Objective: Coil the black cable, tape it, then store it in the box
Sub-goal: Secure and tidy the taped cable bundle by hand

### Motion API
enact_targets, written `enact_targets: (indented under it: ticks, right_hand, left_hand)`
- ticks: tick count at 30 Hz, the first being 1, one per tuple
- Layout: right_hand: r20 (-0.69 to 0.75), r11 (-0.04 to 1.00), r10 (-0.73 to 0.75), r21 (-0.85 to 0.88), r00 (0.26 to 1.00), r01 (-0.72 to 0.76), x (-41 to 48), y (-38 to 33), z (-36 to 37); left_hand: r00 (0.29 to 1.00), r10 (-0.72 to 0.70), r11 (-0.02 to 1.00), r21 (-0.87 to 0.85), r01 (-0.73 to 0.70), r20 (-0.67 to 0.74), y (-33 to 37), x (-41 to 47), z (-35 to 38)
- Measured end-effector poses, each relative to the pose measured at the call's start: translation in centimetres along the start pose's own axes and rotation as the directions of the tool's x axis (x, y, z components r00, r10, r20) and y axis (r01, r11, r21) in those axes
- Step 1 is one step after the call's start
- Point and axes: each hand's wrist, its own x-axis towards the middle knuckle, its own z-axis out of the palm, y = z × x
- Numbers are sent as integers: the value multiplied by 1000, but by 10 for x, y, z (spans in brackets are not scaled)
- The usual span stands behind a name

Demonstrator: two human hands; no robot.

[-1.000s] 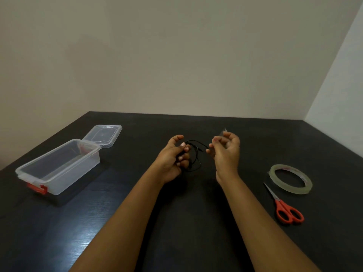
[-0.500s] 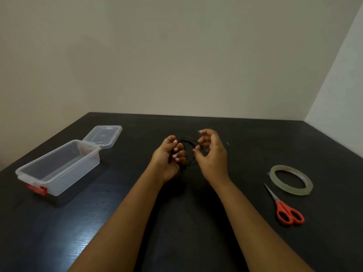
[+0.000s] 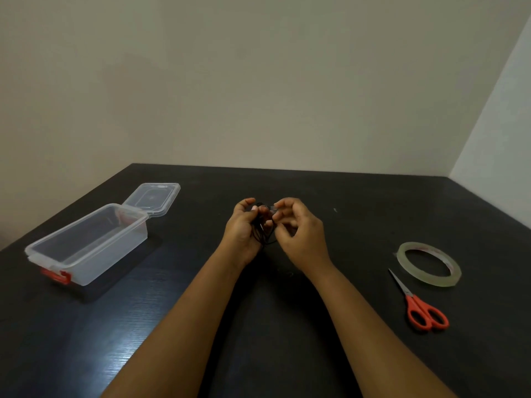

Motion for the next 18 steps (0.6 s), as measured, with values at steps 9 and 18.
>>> enact_targets:
  ticks: [9,18]
  right_hand:
    - [41,990,-40,-131,998,45,1,10,10]
    - [44,884,348,319,937,-343,1,14,9]
  left_hand:
    - [1000,4,996,84,-5,15,0,1,-1]
    - [999,1,982,-188,9,54,11,6,-6]
